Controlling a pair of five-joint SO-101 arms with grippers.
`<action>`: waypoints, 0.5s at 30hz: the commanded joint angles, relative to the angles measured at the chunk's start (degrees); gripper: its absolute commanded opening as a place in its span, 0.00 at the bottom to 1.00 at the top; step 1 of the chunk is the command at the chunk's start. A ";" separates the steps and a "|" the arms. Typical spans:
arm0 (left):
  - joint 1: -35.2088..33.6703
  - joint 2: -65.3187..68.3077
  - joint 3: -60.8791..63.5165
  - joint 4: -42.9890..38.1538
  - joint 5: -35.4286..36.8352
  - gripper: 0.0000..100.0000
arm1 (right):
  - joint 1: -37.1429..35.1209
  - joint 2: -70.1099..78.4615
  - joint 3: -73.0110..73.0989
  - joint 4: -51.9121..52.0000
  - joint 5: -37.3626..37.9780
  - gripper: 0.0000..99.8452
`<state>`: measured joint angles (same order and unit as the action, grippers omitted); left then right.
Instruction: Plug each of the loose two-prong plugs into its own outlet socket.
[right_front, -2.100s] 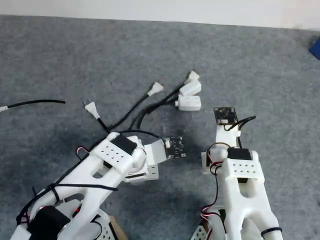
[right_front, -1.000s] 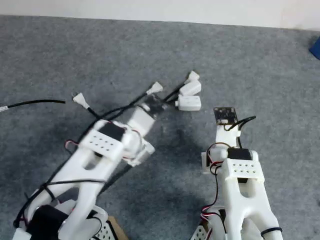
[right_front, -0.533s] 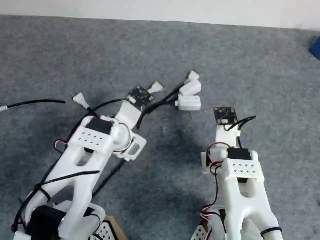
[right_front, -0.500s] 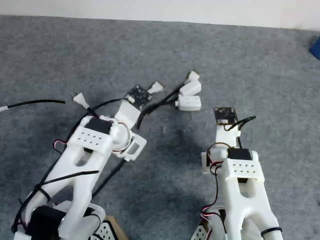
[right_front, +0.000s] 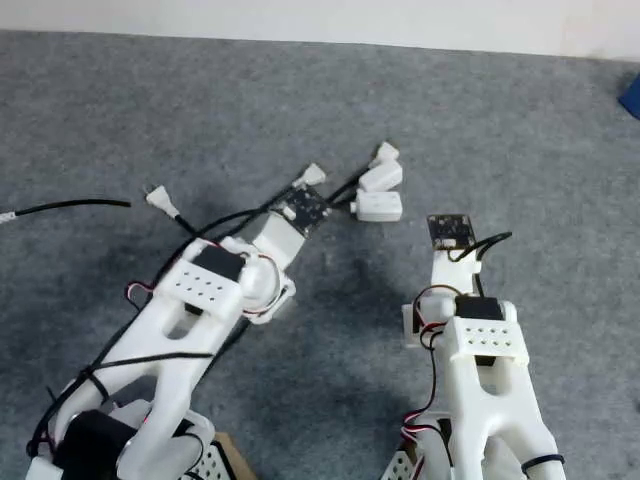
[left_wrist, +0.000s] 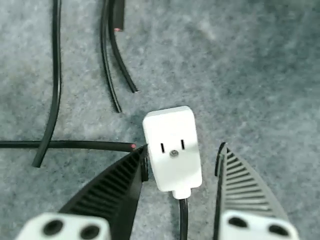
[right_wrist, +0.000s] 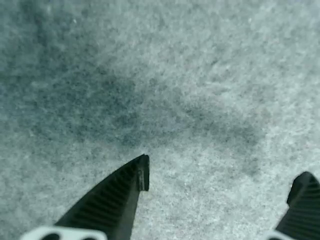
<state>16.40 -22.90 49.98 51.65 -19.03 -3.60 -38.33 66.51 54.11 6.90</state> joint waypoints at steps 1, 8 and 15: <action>1.01 -0.04 0.13 -0.88 -0.44 0.22 | 0.31 -0.92 -0.22 -0.75 0.79 0.41; 5.05 8.13 -1.01 -0.79 -2.11 0.22 | 0.31 -0.92 -0.22 -0.75 0.79 0.41; 6.37 19.47 -8.13 -0.70 -2.37 0.13 | 0.31 -0.92 -0.22 -0.75 0.79 0.41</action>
<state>21.32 -7.52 44.26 51.65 -20.70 -3.60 -38.33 66.51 54.11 6.90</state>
